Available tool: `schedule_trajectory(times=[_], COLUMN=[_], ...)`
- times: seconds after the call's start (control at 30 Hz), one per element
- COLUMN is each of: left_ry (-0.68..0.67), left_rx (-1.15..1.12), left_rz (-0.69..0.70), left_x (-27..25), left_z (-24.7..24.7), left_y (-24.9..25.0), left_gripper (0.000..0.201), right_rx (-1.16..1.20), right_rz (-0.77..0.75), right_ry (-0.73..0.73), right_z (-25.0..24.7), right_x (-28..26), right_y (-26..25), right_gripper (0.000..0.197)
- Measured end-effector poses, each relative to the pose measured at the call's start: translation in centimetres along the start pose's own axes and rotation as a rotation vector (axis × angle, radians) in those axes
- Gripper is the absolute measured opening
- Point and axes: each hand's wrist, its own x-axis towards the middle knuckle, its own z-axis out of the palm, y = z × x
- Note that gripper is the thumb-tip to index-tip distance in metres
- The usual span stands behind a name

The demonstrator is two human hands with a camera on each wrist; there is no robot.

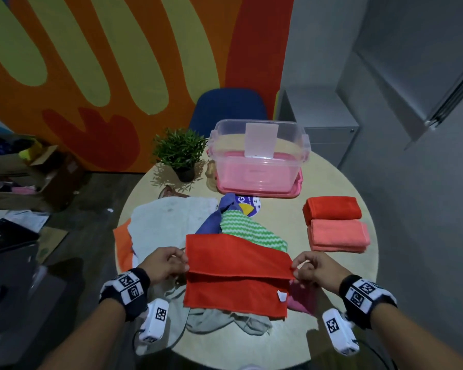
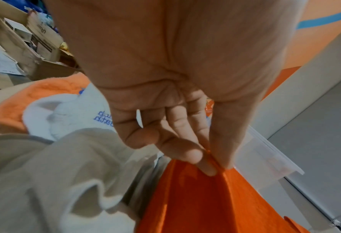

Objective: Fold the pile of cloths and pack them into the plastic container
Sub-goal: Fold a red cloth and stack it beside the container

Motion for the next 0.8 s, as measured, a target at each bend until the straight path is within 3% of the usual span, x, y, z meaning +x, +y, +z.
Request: schedule_trajectory(times=[0.13,0.27,0.4,0.63,0.8], left_ry=[-0.098,-0.107,-0.103,-0.13,-0.183], left_rx=[0.012,0.078,0.145,0.283,0.323], left_rz=[-0.097,-0.15,-0.201,-0.272,-0.292], left_x=[-0.8,-0.7,-0.5,-0.1,-0.1], left_z=[0.3,0.5,0.5,0.3,0.8], left_y=[-1.5,-3.1,-3.8,-3.2,-3.7], left_gripper=[0.028,0.037,0.04,0.017,0.011], right_rx=[0.015,-0.039,-0.053,-0.223,-0.269], right_rz=[0.081,0.157,0.228,0.329,0.359], right_ry=[-0.088,-0.136,-0.148,-0.251,-0.291], right_z=[0.1,0.3,0.8,2.0,2.5], right_x=[-0.7,-0.7,-1.0,-0.6,-0.7], right_y=[0.8,2.2,2.4,1.9,1.6], right_gripper=[0.032,0.043,0.038,0.036,0.027])
